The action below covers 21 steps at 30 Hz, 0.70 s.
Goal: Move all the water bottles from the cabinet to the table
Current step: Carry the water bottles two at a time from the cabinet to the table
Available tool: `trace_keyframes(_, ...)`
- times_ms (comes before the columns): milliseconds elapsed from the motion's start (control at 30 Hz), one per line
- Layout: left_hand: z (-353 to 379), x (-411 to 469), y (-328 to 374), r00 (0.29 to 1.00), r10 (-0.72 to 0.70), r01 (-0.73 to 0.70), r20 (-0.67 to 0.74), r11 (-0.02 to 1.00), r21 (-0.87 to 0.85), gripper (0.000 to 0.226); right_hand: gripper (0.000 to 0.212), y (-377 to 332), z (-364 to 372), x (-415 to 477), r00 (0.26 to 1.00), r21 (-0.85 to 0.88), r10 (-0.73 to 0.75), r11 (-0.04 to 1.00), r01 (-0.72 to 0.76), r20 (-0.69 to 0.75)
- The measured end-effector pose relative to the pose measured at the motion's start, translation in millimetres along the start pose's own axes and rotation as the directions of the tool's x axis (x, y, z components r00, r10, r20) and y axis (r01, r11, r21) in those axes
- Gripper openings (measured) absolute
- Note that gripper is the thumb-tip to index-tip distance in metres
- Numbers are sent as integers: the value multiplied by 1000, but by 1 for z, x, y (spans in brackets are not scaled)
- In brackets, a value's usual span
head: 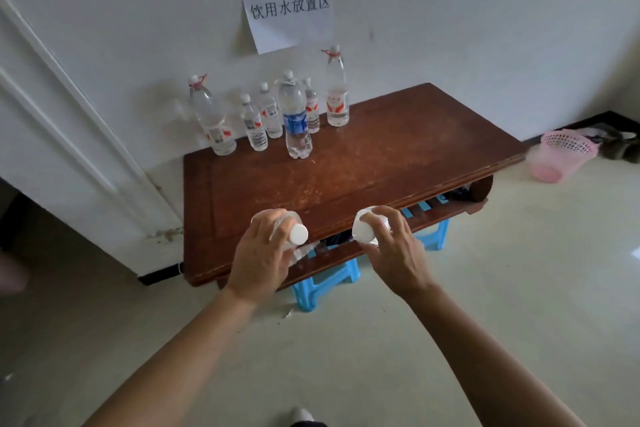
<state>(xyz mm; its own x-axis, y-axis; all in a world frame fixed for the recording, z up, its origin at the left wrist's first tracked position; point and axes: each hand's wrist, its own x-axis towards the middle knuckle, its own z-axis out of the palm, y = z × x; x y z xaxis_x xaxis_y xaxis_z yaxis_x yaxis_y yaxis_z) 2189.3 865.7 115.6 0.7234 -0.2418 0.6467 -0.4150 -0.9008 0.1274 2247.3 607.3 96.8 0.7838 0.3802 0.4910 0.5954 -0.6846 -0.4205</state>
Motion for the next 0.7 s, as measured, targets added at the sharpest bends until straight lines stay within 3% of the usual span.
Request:
trace_keyframes(433,147,144,-225,987,-163,162,7,979,-124,46,62,88,128,244,988,-123,3,992,16,153)
trace_keyframes(700,198,189,-307,948,-319,319,19,942,-101,53,55,140,185,341,981,-48,51,998,-43,186)
